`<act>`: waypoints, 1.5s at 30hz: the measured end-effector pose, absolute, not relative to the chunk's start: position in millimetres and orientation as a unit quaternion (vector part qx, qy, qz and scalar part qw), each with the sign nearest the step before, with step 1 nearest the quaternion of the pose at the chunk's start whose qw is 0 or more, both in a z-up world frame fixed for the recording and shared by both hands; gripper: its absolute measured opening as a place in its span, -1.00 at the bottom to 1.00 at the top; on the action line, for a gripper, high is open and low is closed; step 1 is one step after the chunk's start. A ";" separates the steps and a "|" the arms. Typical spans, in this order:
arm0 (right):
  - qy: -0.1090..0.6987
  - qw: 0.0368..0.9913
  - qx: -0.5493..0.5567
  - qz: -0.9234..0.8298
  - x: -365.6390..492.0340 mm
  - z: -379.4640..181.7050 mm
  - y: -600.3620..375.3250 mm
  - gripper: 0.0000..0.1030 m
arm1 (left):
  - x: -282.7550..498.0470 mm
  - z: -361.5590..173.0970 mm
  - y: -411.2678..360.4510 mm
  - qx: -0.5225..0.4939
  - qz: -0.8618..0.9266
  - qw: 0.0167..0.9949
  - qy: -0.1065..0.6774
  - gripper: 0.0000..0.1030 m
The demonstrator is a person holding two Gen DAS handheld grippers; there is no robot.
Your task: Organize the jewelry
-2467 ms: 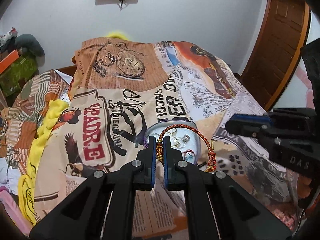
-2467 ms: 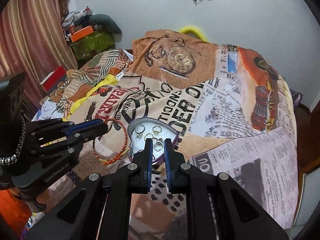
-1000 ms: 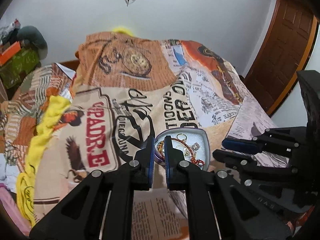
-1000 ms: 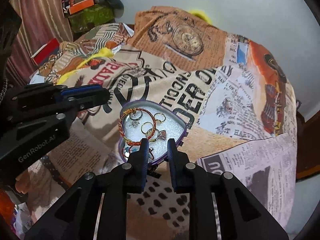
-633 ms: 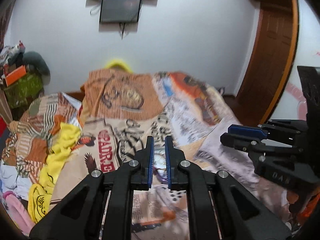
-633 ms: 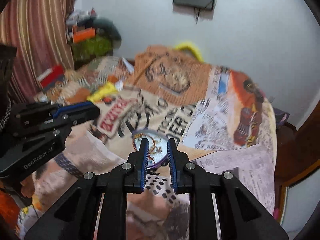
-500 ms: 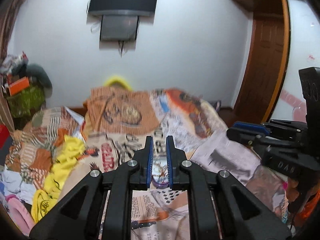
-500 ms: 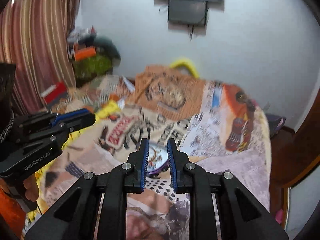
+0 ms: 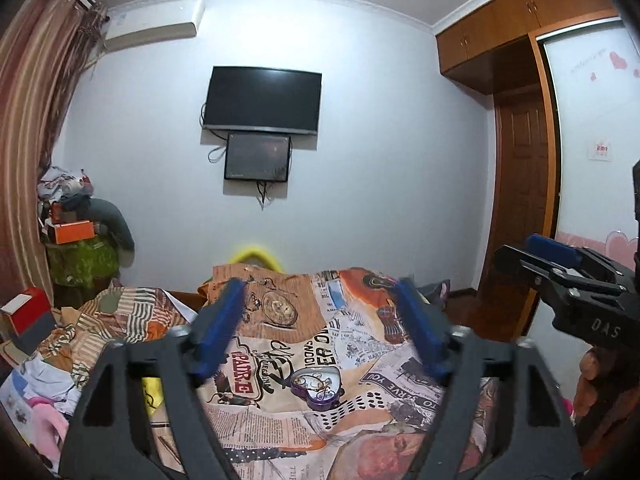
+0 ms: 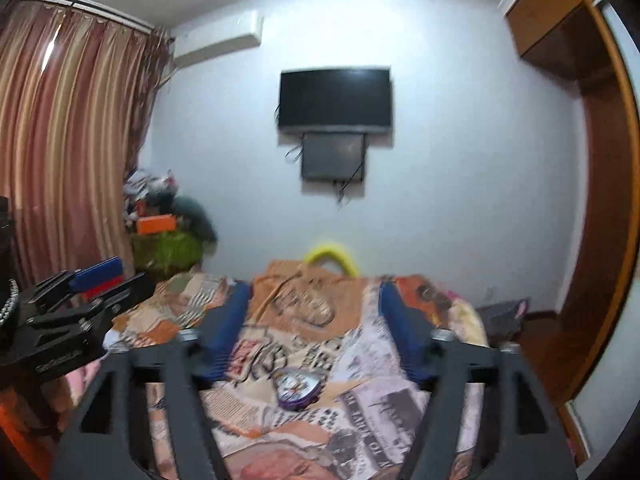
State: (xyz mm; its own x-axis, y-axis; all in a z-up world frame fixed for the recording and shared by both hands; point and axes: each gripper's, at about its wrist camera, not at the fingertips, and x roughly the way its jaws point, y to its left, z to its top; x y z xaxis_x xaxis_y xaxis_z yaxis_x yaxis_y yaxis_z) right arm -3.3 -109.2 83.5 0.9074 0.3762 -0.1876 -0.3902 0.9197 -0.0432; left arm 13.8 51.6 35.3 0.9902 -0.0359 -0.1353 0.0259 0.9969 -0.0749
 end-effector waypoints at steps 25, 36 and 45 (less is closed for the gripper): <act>0.072 0.985 -0.038 0.151 -20.4 77.3 -113.5 0.97 | 2.3 25.1 36.1 -0.019 0.019 0.997 0.074 0.99; 0.080 0.984 -0.035 0.153 -20.2 76.5 -117.7 0.97 | 5.8 25.6 33.5 -0.020 0.020 0.997 0.075 0.99; 0.079 0.984 -0.032 0.155 -22.9 79.2 -118.7 0.97 | 5.5 27.3 33.6 -0.020 0.014 0.997 0.073 0.99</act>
